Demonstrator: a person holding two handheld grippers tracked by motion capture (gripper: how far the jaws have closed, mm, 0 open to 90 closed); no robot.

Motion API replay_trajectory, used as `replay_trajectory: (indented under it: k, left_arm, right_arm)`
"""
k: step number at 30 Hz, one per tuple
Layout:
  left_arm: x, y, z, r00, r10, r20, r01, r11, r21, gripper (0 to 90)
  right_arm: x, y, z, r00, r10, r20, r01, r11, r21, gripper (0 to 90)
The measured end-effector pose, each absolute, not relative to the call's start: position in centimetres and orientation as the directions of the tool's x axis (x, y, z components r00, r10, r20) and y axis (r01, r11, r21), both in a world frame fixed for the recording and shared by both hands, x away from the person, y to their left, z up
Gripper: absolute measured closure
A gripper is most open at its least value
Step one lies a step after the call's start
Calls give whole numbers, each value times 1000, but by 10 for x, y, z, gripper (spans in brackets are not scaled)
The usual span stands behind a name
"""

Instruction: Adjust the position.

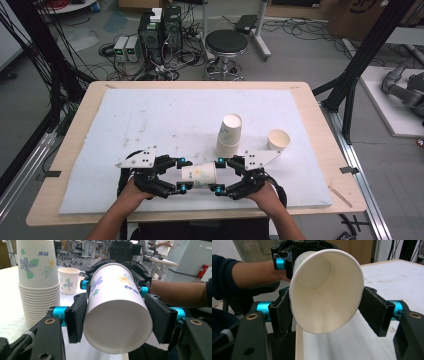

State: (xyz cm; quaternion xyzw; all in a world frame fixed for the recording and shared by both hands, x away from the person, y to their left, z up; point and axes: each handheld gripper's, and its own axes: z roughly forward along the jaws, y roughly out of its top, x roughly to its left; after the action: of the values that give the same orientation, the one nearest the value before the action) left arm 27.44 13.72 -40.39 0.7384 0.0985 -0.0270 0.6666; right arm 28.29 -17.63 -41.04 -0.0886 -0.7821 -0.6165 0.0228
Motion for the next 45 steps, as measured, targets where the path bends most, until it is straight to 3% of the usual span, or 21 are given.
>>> replay_trajectory:
  k: [7, 10, 11, 27, 45]
  left_arm:
    - [274, 136, -405, 978, 107, -181, 191, -95, 977, 357]
    - [272, 133, -403, 970, 156, -185, 207, -136, 969, 171]
    - [271, 133, -402, 971, 164, -176, 200, -147, 969, 149]
    - [271, 143, -392, 965, 242, -96, 168, -295, 941, 143]
    - [273, 139, -392, 966, 250, -60, 164, -420, 892, 146]
  right_arm:
    - [283, -177, -410, -984, 101, 150, 168, 211, 963, 325]
    - [284, -177, -409, -982, 117, 151, 174, 223, 959, 319]
    - [284, -178, -408, -981, 120, 155, 178, 226, 958, 317]
    - [287, -162, -396, -986, 157, 63, 131, 471, 872, 310]
    - [293, -127, -361, -993, 77, -90, -13, 687, 726, 306]
